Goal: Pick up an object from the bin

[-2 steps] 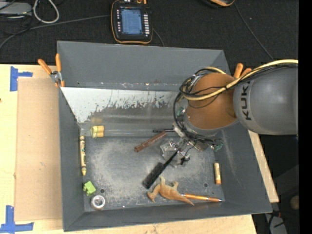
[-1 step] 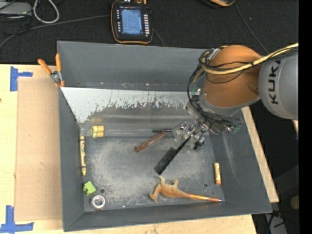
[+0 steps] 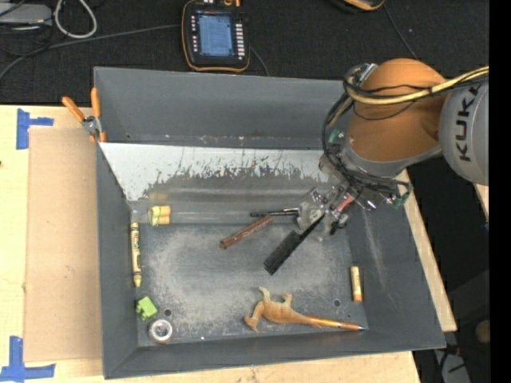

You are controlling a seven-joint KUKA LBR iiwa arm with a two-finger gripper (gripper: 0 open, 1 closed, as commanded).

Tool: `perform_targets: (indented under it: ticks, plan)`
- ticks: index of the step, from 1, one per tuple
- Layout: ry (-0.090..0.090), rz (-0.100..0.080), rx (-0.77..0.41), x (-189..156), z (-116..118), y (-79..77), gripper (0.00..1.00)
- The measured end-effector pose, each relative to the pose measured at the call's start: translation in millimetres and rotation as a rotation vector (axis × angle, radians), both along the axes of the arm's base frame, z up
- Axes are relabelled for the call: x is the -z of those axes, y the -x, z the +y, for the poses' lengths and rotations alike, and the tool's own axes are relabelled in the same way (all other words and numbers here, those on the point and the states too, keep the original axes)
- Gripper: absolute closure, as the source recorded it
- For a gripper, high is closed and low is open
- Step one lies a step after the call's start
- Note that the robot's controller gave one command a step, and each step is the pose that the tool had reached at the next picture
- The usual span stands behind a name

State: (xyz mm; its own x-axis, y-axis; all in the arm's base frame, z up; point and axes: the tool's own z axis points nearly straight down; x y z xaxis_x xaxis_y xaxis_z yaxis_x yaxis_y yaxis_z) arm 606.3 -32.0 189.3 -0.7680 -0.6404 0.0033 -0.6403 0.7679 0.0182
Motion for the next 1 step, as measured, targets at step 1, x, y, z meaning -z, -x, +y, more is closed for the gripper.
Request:
perform_targets:
  ticks: [1]
  plan:
    - [-0.001,-0.009,0.036,23.1,4.8,9.1,1.00]
